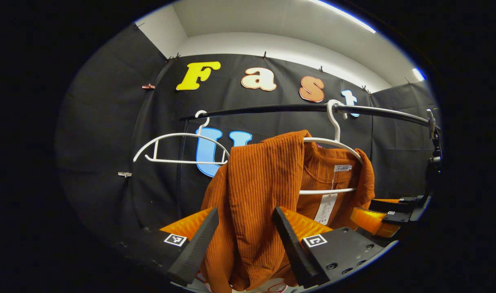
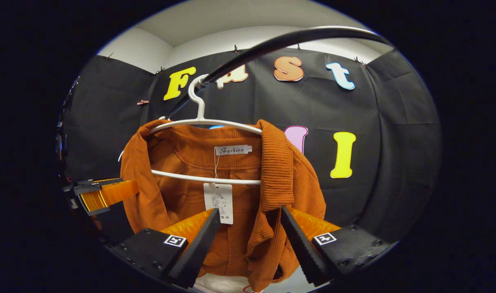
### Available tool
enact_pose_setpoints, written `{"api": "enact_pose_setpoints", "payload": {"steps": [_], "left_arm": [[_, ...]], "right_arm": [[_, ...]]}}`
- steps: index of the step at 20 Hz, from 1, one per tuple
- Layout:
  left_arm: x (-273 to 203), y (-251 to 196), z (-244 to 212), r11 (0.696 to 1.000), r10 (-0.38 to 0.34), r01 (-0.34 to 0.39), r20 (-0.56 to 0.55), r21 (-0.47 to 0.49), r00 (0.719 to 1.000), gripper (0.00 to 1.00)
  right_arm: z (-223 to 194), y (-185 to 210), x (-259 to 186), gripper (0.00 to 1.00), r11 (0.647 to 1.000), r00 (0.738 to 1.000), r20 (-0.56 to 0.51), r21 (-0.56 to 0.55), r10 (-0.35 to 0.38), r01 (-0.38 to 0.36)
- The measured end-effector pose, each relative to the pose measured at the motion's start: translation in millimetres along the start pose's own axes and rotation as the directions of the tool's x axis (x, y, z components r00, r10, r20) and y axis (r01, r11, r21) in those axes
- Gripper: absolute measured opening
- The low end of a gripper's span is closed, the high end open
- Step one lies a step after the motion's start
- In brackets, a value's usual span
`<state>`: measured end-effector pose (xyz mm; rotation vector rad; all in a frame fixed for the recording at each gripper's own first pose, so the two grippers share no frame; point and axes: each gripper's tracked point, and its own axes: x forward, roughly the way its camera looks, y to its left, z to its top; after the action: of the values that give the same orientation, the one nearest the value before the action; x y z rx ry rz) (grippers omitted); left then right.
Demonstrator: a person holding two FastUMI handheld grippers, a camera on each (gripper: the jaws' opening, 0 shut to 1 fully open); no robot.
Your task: Grasp the clothes on the hanger with both hands and then place them into the laundry hamper below.
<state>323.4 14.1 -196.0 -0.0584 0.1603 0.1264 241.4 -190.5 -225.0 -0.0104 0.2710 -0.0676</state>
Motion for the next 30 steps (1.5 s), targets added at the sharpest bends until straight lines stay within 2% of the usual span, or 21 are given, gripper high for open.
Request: {"api": "enact_pose_setpoints", "payload": {"steps": [5,11,14,16,17,18,19,20,21,22,23,25,27,30], "left_arm": [[8,-45,6,0.995,-0.094,0.094,0.016,-0.022,0.995,0.88],[36,-46,-2,1.000,0.001,-0.001,-0.013,0.002,1.000,0.89],[46,-43,-2,1.000,0.028,-0.028,-0.003,0.013,1.000,0.88],[51,-42,-3,1.000,0.015,-0.016,-0.007,-0.022,1.000,0.82],[54,-40,-3,0.999,0.016,-0.017,-0.011,-0.042,1.000,0.71],[58,-36,-3,0.998,0.020,-0.021,-0.013,-0.056,1.000,0.70],[60,-34,-3,0.997,0.026,-0.027,-0.016,-0.065,1.000,0.63],[63,-32,-2,0.997,0.033,-0.034,-0.013,-0.067,0.999,0.56],[65,-30,-1,0.997,0.040,-0.041,-0.010,-0.064,0.999,0.57],[67,-30,-2,0.997,0.046,-0.046,-0.011,-0.059,0.999,0.48],[68,-29,-2,0.997,0.057,-0.057,-0.010,-0.049,0.998,0.43],[68,-19,-1,0.995,0.097,-0.097,-0.009,-0.034,0.995,0.27],[65,-18,-1,0.994,0.107,-0.107,-0.012,-0.039,0.994,0.10],[57,-10,4,0.991,0.127,-0.127,-0.017,-0.035,0.992,0.07]], "right_arm": [[-9,-6,18,0.97,0.999,1.000,-0.016,0.040,0.015,-0.015],[-11,-19,46,0.97,1.000,1.000,-0.011,0.006,-0.012,0.012],[-8,-30,63,0.94,1.000,1.000,-0.008,0.004,0.007,-0.007],[-5,-37,70,0.90,1.000,1.000,0.008,0.016,0.013,-0.013],[-4,-48,74,0.89,1.000,1.000,0.018,0.012,-0.016,0.015],[-2,-53,80,0.76,1.000,0.999,0.027,0.012,-0.018,0.018],[-1,-57,80,0.62,1.000,0.999,0.029,0.017,-0.020,0.019],[0,-57,84,0.53,1.000,1.000,0.029,0.029,-0.011,0.010],[0,-57,87,0.51,0.999,0.999,0.032,0.036,-0.004,0.003],[3,-59,85,0.50,0.999,1.000,0.030,0.035,-0.005,0.004],[-1,-64,91,0.42,1.000,0.999,0.032,0.027,-0.017,0.016],[2,-64,89,0.14,1.000,0.999,0.039,0.030,-0.001,-0.001],[-1,-62,89,0.13,0.998,0.999,0.033,0.053,0.037,-0.038],[3,-72,81,0.13,0.994,0.998,0.038,0.087,0.057,-0.060]]}}
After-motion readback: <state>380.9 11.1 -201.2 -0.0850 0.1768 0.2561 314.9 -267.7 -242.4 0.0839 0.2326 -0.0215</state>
